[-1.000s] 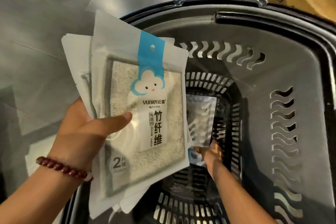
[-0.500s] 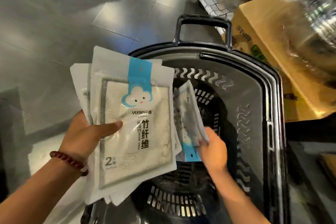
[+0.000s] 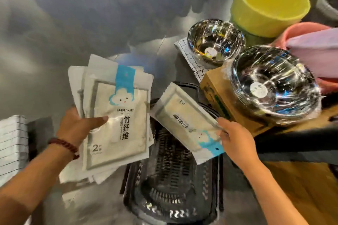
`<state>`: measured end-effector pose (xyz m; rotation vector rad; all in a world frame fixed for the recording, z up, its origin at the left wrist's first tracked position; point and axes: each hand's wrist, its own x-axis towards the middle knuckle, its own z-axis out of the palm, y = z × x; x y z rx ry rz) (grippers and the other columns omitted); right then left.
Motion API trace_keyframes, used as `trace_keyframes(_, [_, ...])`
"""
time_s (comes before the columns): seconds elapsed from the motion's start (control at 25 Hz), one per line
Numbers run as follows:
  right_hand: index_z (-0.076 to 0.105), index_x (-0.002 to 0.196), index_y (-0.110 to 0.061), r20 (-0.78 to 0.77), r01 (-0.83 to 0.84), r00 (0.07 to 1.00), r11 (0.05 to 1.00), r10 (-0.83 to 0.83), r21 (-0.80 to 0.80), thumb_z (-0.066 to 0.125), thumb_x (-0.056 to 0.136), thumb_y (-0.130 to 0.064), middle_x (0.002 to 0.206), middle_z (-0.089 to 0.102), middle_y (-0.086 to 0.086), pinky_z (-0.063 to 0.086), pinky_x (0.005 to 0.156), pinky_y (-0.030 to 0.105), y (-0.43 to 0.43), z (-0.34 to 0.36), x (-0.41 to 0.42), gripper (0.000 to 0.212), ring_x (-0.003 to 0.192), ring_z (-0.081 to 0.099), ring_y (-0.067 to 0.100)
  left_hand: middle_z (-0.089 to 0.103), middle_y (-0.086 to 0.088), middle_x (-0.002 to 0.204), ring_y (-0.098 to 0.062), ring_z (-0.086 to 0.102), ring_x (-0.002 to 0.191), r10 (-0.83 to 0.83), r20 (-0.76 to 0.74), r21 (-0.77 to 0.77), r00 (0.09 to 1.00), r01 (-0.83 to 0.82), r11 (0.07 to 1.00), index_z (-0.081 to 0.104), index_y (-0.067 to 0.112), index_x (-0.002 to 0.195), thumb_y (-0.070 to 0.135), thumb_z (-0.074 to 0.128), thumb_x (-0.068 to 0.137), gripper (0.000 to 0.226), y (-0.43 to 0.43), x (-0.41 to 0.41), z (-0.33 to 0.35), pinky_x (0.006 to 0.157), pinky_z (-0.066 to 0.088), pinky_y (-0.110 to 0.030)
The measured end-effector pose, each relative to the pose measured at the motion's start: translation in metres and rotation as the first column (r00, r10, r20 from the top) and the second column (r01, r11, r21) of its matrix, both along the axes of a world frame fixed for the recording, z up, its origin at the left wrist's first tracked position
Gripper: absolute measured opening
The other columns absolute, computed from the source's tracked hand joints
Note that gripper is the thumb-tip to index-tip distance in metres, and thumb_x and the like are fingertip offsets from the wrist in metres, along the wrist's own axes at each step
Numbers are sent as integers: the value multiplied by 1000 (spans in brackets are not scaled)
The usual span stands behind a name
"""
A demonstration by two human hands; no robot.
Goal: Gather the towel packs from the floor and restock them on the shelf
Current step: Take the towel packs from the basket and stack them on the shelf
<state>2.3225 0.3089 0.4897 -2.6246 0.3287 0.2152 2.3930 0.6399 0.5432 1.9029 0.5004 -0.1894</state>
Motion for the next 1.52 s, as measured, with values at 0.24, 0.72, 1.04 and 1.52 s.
trace_keyframes(0.24, [53,71,-30,255,-340,847,844,466,-416,66,40,12,62,50,-14,19,65,34,-26,192,5,53,75,42,10,63,3,67,-13,58,62,-109,108,-30,988,113,993,56,13,79,-9,67,76,25,-27,-2,147,44,42,-8])
trace_keyframes(0.72, [64,62,-22,472,-87,703,723,532,-685,61,61,-15,62,60,-8,24,73,34,-23,385,-65,7,70,64,18,70,7,66,-4,64,61,-598,322,-328,734,679,657,63,15,87,9,61,88,6,-172,-69,286,60,53,-18])
trace_keyframes(1.04, [54,98,-24,775,577,631,657,18,-485,75,68,-19,101,62,-1,25,81,35,-55,386,-183,37,100,49,19,69,12,61,4,63,56,-785,349,-410,512,837,363,63,17,83,10,62,87,9,-241,-118,307,53,50,-11])
trace_keyframes(1.52, [-25,144,-26,173,863,4,91,-985,496,73,56,-64,143,23,31,33,105,44,-206,370,-350,137,135,26,40,74,-4,97,-19,71,86,-859,396,-578,324,815,40,65,18,103,61,87,23,94,-438,-222,316,65,59,-30])
